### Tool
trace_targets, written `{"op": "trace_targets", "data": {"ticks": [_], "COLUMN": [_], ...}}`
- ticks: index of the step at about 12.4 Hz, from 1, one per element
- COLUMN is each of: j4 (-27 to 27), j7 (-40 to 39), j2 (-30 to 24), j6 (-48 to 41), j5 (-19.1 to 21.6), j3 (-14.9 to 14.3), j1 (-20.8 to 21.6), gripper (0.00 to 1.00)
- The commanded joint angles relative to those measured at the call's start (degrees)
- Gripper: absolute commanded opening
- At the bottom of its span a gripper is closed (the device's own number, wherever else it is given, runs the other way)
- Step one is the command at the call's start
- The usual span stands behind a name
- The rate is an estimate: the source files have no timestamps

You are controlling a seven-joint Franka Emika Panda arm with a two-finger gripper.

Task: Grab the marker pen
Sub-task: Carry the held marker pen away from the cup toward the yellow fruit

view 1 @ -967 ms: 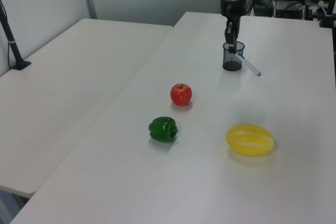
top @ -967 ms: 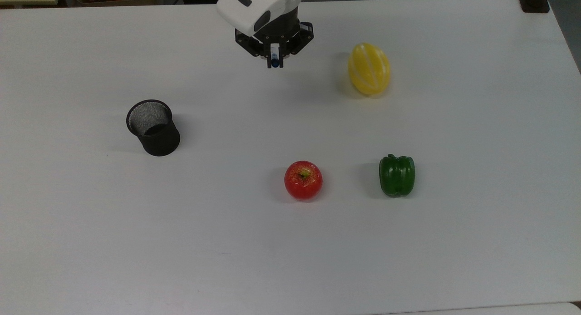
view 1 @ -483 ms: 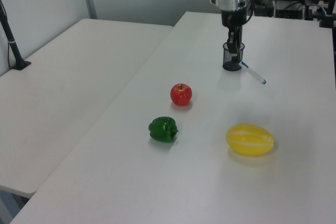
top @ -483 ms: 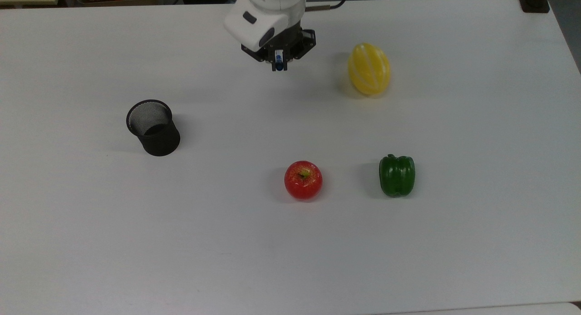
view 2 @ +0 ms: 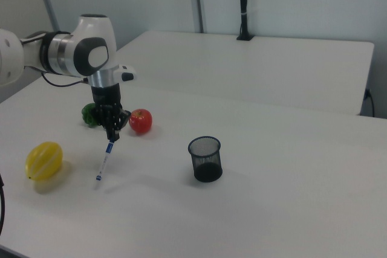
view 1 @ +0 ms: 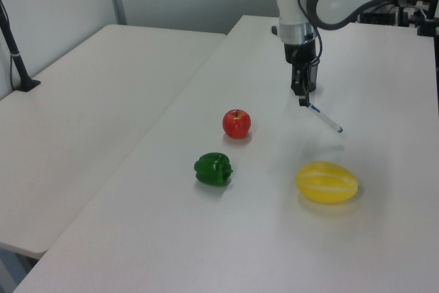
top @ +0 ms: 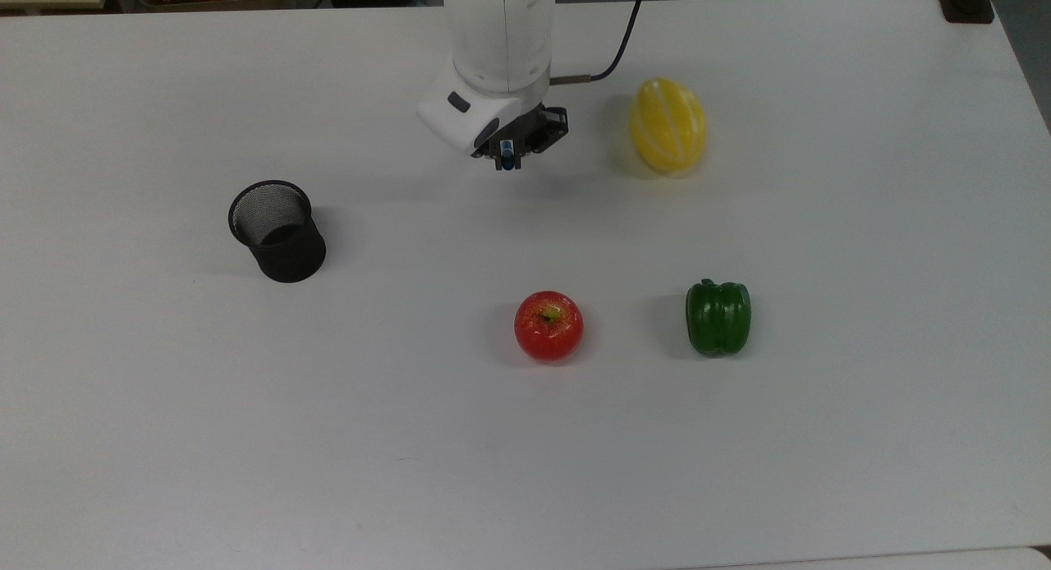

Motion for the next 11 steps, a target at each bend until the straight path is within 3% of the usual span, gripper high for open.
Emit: {"op": "trace_targets", "data": {"ticks": [1,4,5,6,7,8,11], "j4": [-0.94,-0.85,-0.85,-0.68,-0.5,-0.41,-0.24], "j7": [2.65,3.37,3.37,3.37,3.81,5.2,5.57], "j2": [2.0,2.79,2.8,2.8,2.97,2.97,2.8], "j6": [3.7,4.06,3.97,3.97,3.97,3.88,3.79], "j5": [-0.63,-1.95,-1.96,-1.96,-2.04,-2.13,-3.71], "j3": [-0.14,-0.14,-0.14,-0.14,-0.23,-0.14,-0.14], "j1": [1.61,1.79,1.79,1.79,1.79,1.79,1.87], "gripper": [0.05,0.11,0.22,0.44,0.93,1.0,1.0]}}
